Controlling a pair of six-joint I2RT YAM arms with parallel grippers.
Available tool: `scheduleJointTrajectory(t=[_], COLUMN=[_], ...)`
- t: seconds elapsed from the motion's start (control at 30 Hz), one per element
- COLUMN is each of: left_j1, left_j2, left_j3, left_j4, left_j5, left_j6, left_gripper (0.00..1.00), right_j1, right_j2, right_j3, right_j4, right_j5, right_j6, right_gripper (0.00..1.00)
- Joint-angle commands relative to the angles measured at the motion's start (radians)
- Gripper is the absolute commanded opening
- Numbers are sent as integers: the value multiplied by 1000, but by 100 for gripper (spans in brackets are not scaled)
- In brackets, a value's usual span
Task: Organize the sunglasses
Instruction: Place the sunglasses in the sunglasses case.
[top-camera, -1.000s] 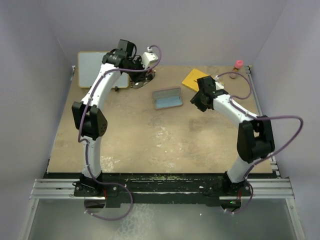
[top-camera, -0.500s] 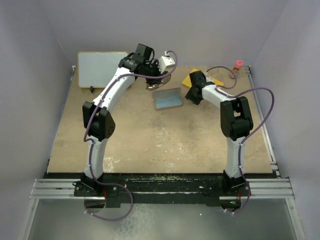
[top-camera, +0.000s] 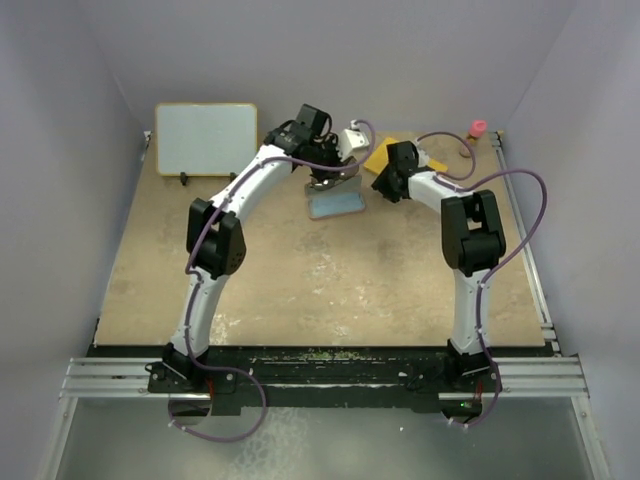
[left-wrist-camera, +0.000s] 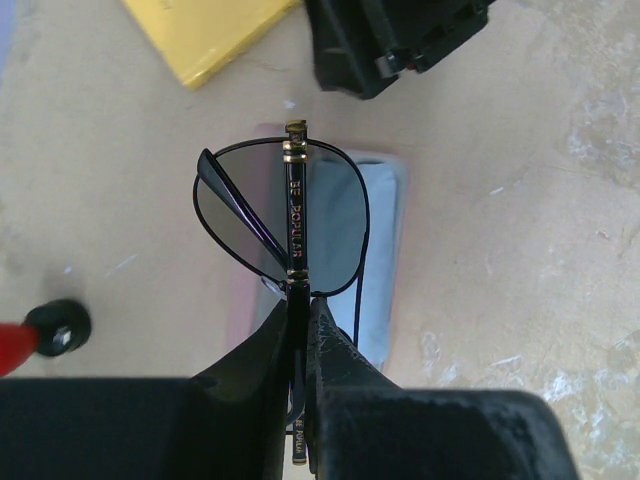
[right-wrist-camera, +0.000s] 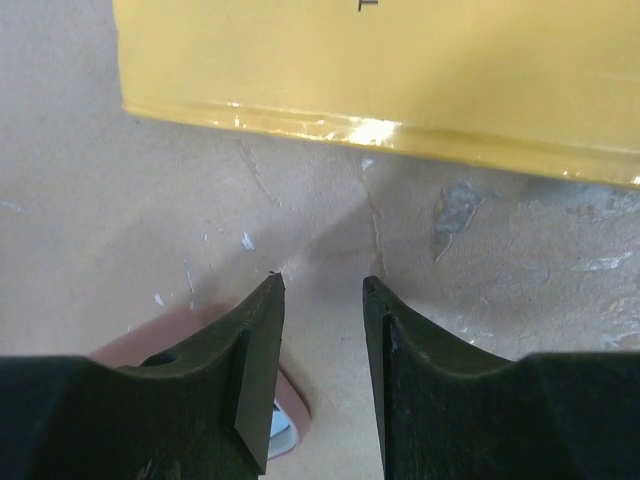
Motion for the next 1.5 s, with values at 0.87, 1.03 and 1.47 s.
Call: scheduleJointTrajectory(t=[0.87,1.03,1.47], left_j1=[-89,-87,-66], left_j2=[174,205,238], left_j3=[57,72,110], left_j4=[-29,-43,-56], left_j5=[-111,-131,-141], left_j6=[206,218,202], left_gripper=[4,4,4], right_j1=[-71,-73,-73], right_j2=[-290,-304,-308], right_j3=[-342,-371,-405], right_j4=[33,45,74], right_j5=[-106,-121,-161], right_j6=[31,36,49], right_gripper=[45,45,44])
